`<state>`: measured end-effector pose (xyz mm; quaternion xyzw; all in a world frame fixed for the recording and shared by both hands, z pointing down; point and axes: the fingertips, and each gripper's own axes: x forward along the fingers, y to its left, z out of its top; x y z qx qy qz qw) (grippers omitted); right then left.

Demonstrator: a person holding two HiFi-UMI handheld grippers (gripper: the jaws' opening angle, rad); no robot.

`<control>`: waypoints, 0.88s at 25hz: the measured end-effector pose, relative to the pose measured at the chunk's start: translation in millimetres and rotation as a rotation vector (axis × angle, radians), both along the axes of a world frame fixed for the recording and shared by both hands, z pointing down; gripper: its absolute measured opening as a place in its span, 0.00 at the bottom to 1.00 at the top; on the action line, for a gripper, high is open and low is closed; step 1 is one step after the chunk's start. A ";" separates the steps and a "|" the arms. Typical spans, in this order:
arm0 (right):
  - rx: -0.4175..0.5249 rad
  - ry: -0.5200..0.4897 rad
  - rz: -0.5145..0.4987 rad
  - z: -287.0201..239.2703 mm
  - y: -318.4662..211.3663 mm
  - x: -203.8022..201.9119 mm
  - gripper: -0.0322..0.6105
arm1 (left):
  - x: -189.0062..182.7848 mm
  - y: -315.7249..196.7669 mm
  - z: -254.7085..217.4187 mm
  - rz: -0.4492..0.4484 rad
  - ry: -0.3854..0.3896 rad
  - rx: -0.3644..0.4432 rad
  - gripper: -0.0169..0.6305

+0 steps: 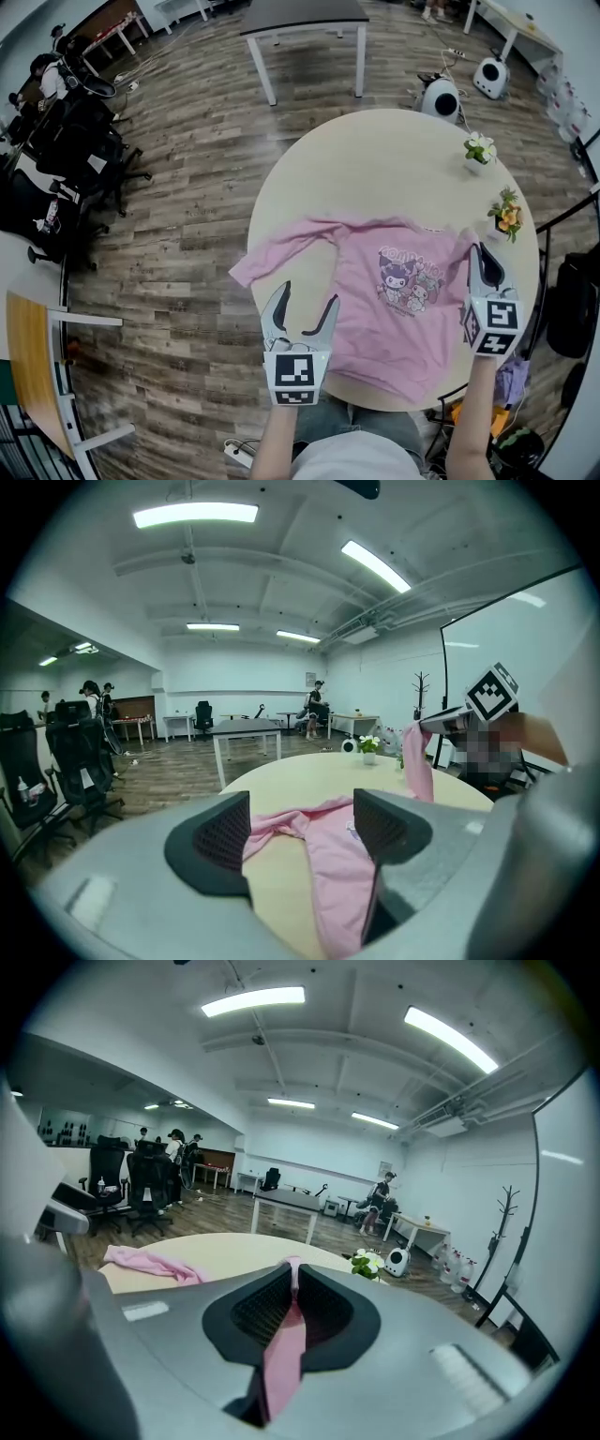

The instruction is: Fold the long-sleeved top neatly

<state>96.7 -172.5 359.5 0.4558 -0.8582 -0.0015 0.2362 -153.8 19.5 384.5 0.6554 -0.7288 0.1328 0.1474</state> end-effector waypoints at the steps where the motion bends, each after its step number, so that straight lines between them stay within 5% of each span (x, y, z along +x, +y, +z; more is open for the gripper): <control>1: -0.013 0.009 -0.007 5.2 0.7 -6.3 0.12 | -3.5 -2.8 1.9 0.004 0.004 -0.003 0.55; 22: -0.289 0.128 -0.075 122.2 9.4 -104.1 0.12 | -47.9 -32.6 45.2 0.075 0.085 -0.091 0.55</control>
